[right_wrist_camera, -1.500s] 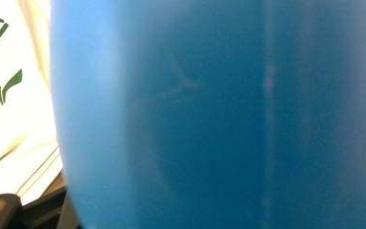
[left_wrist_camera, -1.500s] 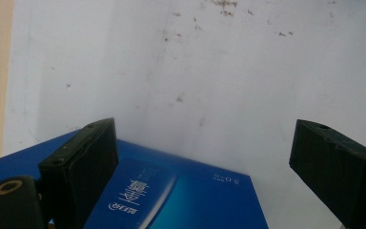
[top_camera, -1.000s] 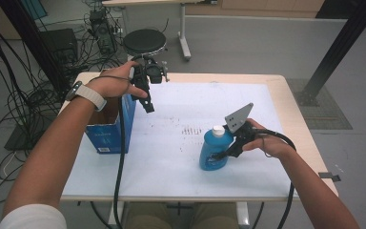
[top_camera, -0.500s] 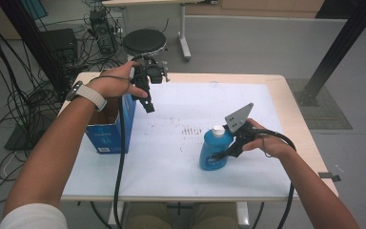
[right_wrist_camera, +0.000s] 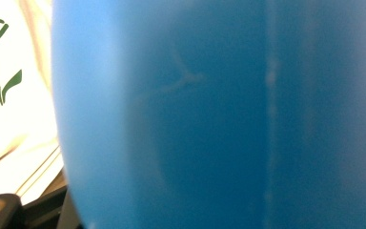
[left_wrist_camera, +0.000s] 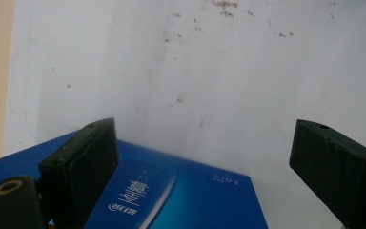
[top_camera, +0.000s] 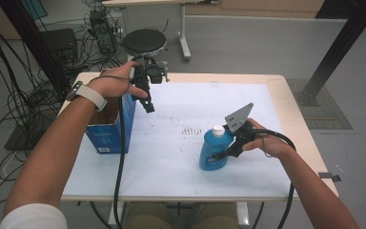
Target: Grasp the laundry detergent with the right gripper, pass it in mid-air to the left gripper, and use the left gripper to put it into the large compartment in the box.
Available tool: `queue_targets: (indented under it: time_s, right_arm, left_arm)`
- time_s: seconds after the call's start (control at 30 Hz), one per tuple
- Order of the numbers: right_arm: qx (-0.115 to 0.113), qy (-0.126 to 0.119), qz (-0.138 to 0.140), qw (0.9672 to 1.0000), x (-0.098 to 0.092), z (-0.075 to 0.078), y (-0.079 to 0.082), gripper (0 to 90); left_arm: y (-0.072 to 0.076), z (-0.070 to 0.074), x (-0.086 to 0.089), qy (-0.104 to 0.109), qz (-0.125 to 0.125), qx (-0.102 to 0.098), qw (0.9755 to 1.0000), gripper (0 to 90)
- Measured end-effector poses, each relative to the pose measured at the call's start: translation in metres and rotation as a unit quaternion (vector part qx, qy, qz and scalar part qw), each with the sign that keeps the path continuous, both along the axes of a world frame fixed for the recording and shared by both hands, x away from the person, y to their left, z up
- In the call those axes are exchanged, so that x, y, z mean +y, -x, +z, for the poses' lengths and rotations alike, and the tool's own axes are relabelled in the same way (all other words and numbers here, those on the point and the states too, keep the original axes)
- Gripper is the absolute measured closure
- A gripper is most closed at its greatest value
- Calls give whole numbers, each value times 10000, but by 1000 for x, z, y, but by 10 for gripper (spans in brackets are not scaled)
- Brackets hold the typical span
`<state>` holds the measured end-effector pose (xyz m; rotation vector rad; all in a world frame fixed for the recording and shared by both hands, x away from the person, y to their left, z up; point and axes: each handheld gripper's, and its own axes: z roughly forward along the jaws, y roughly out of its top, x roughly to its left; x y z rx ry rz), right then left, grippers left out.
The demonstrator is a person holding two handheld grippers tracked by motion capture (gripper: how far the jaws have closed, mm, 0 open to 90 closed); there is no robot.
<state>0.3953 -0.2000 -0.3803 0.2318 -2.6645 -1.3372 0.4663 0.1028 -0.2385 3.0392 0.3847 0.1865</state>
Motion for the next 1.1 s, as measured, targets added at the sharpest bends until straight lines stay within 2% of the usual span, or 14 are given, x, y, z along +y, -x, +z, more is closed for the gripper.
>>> queue_targets:
  time_s: [0.67, 1.1]
  right_arm:
    - [-39, -15, -7, 10000, 0, 0, 1, 426]
    - [16, -35, -9, 10000, 0, -1, 0, 425]
  left_arm:
    - [0, 0, 0, 8, 20, 1, 10000, 98]
    - [2, 1, 1, 51, 57, -33, 10000, 99]
